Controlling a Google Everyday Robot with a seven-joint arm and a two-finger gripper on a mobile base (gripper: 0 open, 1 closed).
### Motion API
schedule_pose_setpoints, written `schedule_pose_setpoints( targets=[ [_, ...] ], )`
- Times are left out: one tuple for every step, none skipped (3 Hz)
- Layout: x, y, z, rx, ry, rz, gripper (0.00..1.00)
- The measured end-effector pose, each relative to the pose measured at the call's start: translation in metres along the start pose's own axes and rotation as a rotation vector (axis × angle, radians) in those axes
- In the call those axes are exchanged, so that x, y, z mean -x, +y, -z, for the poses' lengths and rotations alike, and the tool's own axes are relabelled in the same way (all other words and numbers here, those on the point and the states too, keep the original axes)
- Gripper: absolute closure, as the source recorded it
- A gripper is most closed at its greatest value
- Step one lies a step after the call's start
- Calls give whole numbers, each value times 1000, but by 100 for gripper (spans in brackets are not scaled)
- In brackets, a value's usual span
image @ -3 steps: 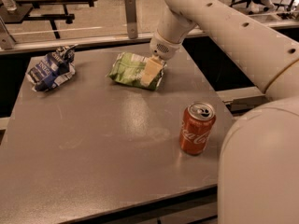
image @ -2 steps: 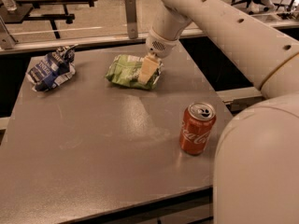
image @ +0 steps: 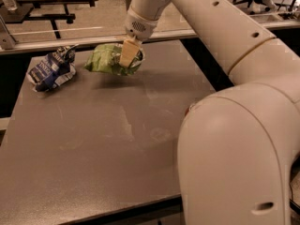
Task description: Move green jalapeno chip bag near blue chip bag
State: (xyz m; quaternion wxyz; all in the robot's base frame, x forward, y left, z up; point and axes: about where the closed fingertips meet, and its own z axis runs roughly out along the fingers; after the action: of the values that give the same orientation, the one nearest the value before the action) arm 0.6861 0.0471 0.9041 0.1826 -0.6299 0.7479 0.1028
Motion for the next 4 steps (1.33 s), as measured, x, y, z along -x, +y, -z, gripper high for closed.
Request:
schedule_pose_setpoints(
  targets=[
    [38,0,-2,15,-46,50,97],
    [62,7,-4,17,-65,87,65],
    [70,14,-5,13,-73,109,34],
    [70,13,-8,14,-74,108,12]
  ],
)
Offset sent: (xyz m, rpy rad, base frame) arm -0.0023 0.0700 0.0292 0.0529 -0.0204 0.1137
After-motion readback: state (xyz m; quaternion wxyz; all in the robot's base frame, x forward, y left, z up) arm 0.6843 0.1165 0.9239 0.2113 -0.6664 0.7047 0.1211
